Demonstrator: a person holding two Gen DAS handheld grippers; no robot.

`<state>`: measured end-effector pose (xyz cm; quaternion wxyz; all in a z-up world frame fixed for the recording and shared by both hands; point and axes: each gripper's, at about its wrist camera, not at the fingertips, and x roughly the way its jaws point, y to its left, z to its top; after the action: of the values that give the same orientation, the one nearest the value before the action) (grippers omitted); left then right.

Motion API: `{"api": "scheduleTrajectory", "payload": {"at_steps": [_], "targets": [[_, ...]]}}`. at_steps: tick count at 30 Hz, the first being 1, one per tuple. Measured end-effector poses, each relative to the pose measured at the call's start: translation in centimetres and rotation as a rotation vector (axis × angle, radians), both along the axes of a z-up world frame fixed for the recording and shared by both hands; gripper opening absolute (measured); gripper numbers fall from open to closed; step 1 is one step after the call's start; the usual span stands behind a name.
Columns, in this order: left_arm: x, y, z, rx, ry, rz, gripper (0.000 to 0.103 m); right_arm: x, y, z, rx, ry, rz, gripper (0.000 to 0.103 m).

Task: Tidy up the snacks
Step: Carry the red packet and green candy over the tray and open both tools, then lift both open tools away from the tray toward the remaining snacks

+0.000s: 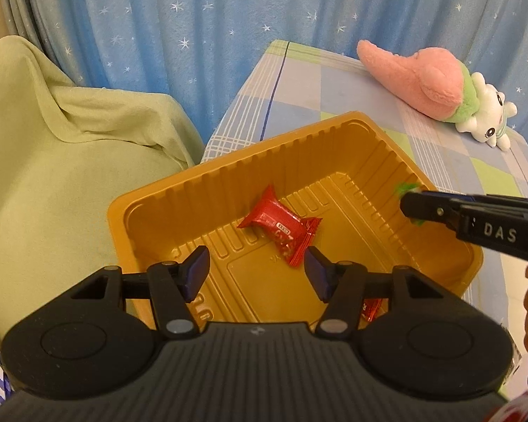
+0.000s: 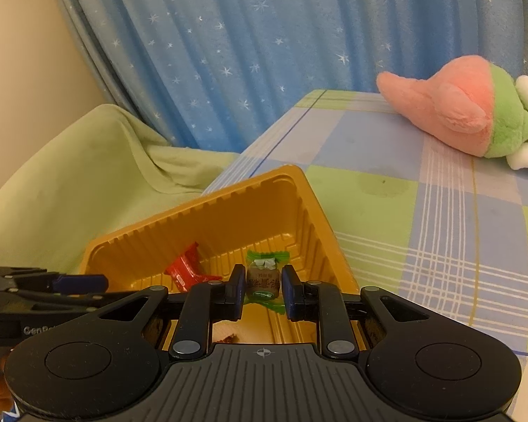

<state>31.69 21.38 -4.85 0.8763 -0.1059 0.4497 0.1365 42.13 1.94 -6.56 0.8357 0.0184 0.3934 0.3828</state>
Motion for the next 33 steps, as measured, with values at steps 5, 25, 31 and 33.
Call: {"api": "scheduleTrajectory", "payload": {"at_steps": [5, 25, 31, 33], "targets": [[-1.0, -0.1, 0.5, -0.004, -0.012, 0.004, 0.061, 0.0, 0.5, 0.7, 0.015, -0.017, -0.001, 0.029], [-9.9, -5.9, 3.7, 0.000, -0.057, -0.024, 0.070, -7.1, -9.8, 2.7, 0.077, 0.002, -0.104, 0.071], [-12.8, -9.3, 3.4, 0.012, -0.043, -0.053, 0.070, -11.3, -13.4, 2.3, 0.049, 0.013, -0.104, 0.074], [-13.6, -10.2, 3.2, 0.008, -0.039, -0.058, 0.070, -12.4, -14.4, 2.0, 0.037, 0.018, -0.104, 0.074]]}}
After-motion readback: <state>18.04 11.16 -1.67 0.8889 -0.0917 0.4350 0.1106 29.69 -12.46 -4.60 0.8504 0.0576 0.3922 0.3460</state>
